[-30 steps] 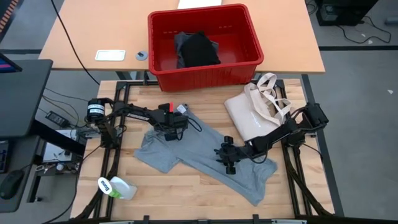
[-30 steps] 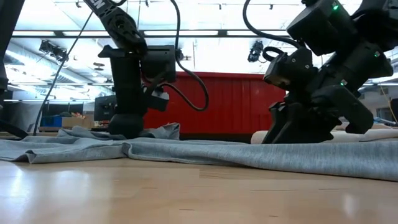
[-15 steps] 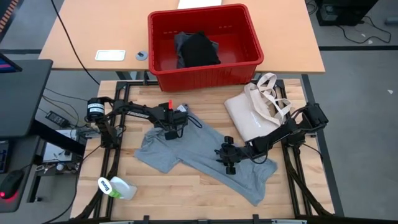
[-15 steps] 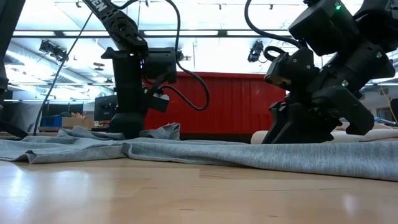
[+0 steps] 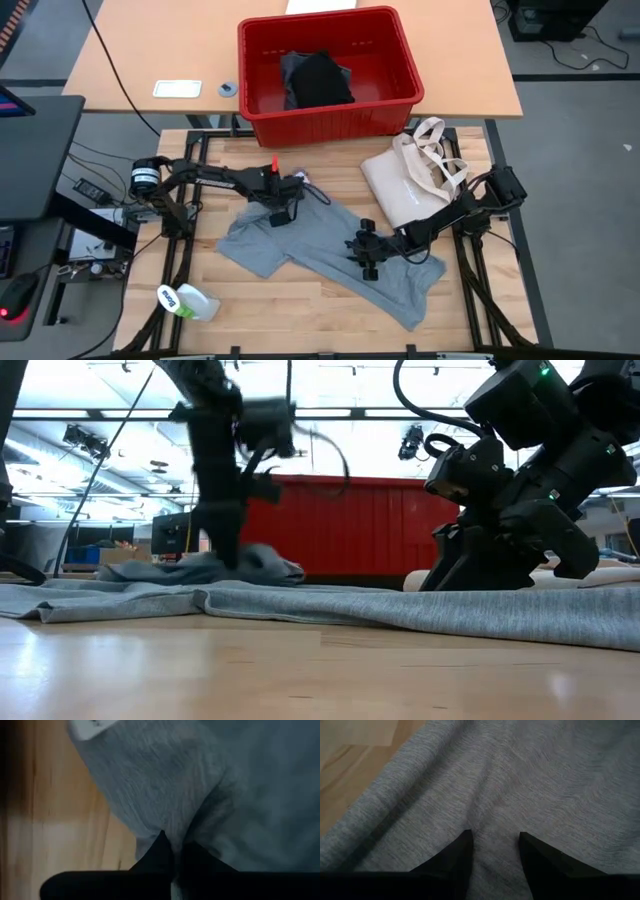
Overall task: Fold Laundry from Bin
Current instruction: Fold the gray shirt
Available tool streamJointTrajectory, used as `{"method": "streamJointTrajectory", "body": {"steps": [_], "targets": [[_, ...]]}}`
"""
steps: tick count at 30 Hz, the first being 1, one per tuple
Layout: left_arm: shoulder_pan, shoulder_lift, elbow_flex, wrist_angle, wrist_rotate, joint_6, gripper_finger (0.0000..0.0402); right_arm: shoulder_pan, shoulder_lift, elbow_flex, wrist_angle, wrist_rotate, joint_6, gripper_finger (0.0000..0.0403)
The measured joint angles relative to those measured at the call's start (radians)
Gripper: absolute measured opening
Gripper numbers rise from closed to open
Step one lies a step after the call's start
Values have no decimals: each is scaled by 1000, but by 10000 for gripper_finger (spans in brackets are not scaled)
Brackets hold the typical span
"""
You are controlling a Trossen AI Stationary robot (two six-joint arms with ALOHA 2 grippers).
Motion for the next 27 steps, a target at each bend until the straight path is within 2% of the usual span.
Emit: {"method": "streamJointTrajectory", "body": {"steps": [6, 13, 16, 20, 27], "targets": [[-30, -6, 137, -11, 107, -138, 12, -4, 0, 0, 1, 5, 1, 172], [-76, -5, 177, 7, 150, -255, 12, -27, 1, -1, 1, 101, 11, 172], [-100, -5, 177, 35, 156, -264, 13, -52, 3, -2, 19, 105, -9, 172], [-113, -5, 184, 19, 155, -264, 13, -106, 20, -2, 79, 48, -41, 172], [-104, -15, 187, 2, 60, -253, 13, -147, 48, 29, 93, -90, -66, 172]]}}
